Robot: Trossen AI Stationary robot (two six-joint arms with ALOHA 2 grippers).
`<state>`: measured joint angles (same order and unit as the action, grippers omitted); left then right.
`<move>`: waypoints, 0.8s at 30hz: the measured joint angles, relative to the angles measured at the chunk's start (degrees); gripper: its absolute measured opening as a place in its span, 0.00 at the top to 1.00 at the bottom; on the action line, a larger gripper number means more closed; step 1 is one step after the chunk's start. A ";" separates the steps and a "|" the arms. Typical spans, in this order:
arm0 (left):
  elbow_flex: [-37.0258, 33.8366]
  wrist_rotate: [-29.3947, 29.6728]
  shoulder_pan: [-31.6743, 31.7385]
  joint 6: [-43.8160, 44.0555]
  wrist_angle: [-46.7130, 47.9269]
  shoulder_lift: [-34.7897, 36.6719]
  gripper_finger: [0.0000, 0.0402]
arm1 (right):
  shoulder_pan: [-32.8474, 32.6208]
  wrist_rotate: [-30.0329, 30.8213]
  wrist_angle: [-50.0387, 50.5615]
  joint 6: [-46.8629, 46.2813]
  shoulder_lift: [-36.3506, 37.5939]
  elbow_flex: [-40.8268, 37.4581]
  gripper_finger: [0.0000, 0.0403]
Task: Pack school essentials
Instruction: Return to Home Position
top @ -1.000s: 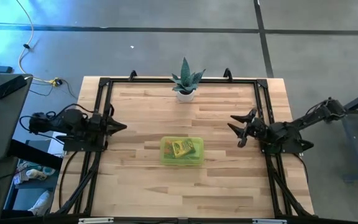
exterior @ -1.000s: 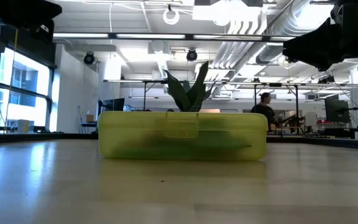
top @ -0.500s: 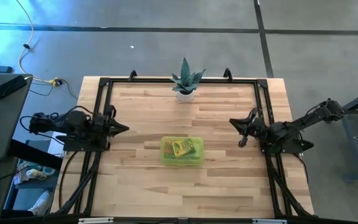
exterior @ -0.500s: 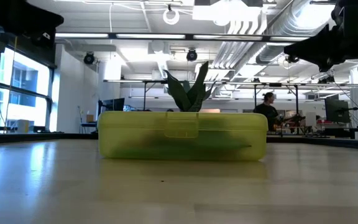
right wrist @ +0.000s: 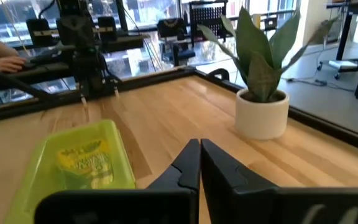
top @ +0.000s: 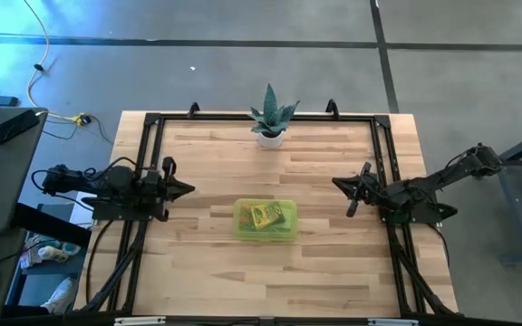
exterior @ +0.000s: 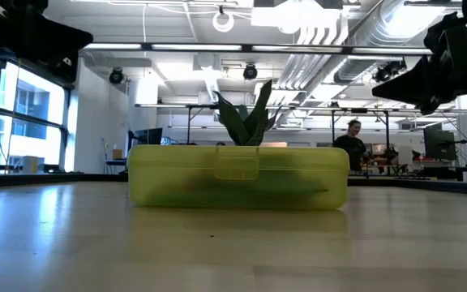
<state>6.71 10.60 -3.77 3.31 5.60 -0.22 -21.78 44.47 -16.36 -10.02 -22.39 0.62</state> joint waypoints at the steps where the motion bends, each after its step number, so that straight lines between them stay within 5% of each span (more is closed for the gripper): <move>1: -0.66 0.01 0.00 0.11 -0.94 0.01 1.00 | 0.00 0.00 0.66 -0.56 0.00 0.00 0.99; 24: -6.04 2.00 0.00 2.48 -8.15 -0.12 1.00 | 0.00 -0.02 5.19 -1.55 -0.07 0.00 1.00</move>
<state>0.67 12.60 -3.77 5.79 -2.55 -0.34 -21.78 44.45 -11.17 -11.56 -22.46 0.62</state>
